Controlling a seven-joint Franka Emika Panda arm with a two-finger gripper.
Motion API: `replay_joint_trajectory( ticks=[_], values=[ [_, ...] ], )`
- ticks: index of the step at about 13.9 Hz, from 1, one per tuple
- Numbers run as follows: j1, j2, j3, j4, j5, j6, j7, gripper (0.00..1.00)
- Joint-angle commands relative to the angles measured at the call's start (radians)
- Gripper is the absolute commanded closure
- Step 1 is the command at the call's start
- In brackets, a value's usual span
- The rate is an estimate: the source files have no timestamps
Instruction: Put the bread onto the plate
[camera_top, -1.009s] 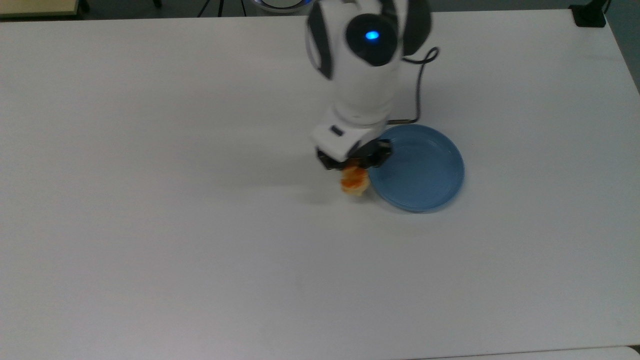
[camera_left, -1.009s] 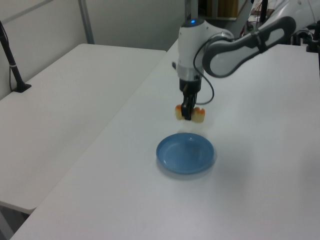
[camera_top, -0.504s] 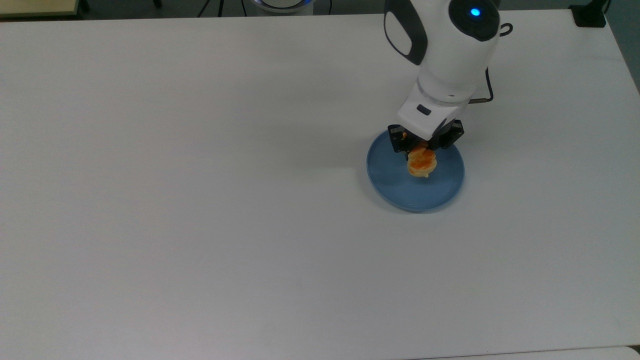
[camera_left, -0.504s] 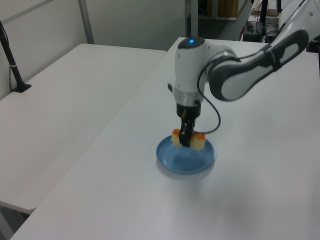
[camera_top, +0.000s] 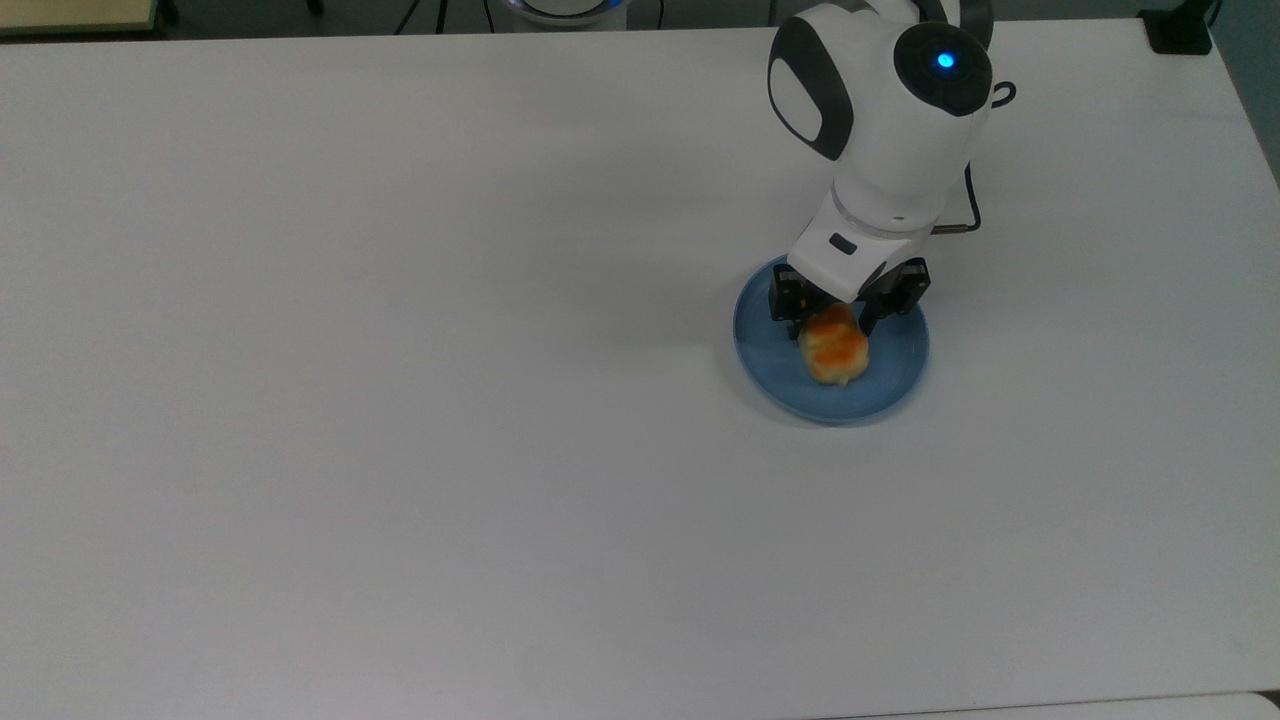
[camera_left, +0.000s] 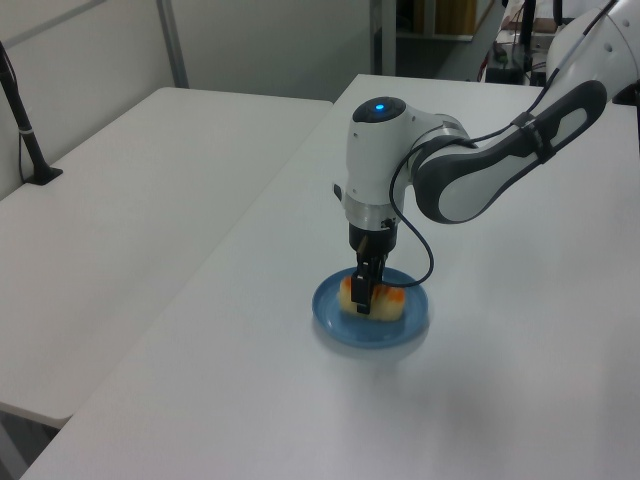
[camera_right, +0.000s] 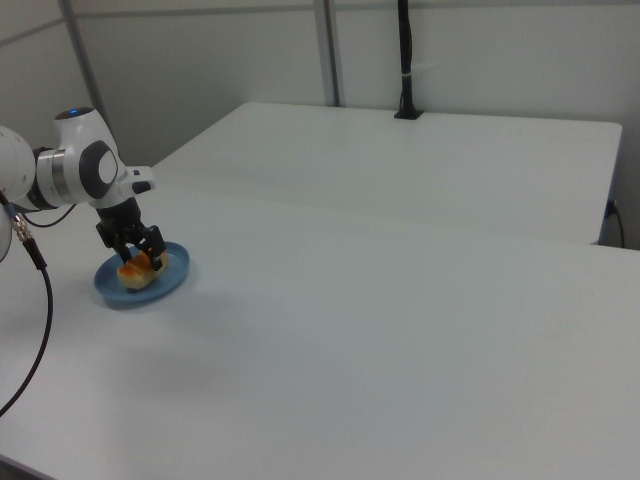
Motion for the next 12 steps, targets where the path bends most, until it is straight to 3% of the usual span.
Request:
replay_joint_trajectory(
  ticks=[1,6,10,12],
  values=[
    [0.010,-0.014,-0.010,0.002,-0.035,0.008,0.017,0.00],
    [-0.038,-0.167,-0.028,0.002,-0.031,-0.114,-0.002,0.00],
    [-0.215,-0.329,-0.030,-0.002,-0.020,-0.372,-0.255,0.00],
    [-0.290,-0.413,-0.028,-0.012,-0.017,-0.485,-0.300,0.00]
  ],
)
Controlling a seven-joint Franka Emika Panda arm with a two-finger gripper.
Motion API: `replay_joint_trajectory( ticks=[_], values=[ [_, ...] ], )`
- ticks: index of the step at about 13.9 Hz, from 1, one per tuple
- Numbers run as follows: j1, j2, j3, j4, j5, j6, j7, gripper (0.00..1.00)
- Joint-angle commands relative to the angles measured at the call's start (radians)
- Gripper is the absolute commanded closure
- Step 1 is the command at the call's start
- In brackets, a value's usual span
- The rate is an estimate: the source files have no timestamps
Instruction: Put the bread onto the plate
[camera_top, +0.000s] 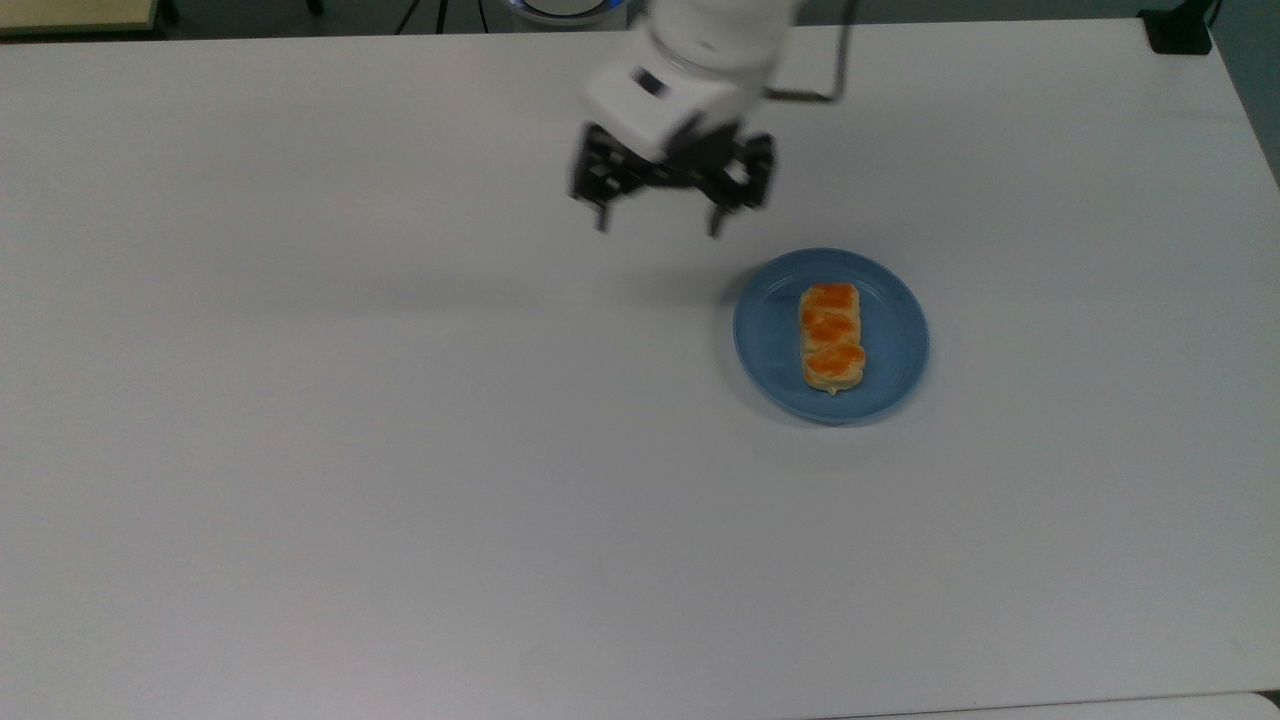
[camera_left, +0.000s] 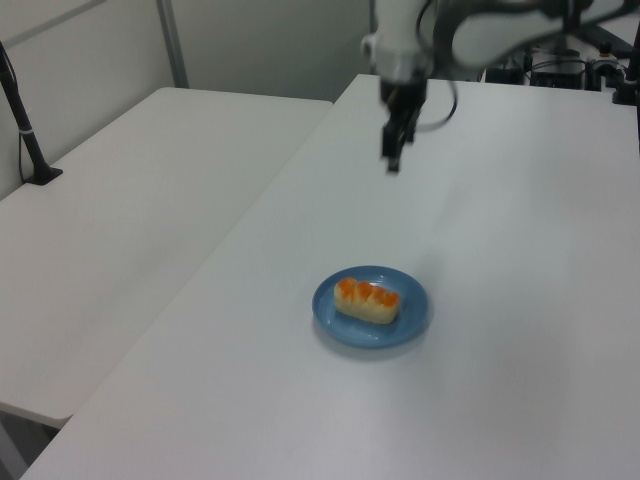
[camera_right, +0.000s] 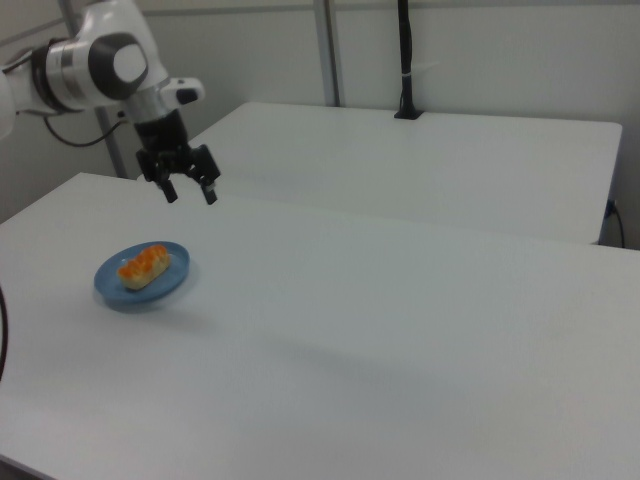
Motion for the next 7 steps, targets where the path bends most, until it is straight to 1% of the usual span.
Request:
replay_joint_trajectory(
  ticks=[1,2,4,7],
  values=[
    [-0.103,-0.149,0.003,-0.066,0.017,-0.137,-0.073,0.00],
    [-0.138,-0.188,0.003,-0.075,0.049,-0.172,-0.102,0.00],
    [-0.178,-0.214,0.001,-0.092,0.097,-0.197,-0.165,0.00],
    [-0.182,-0.225,0.001,-0.094,0.103,-0.215,-0.158,0.00]
  ],
)
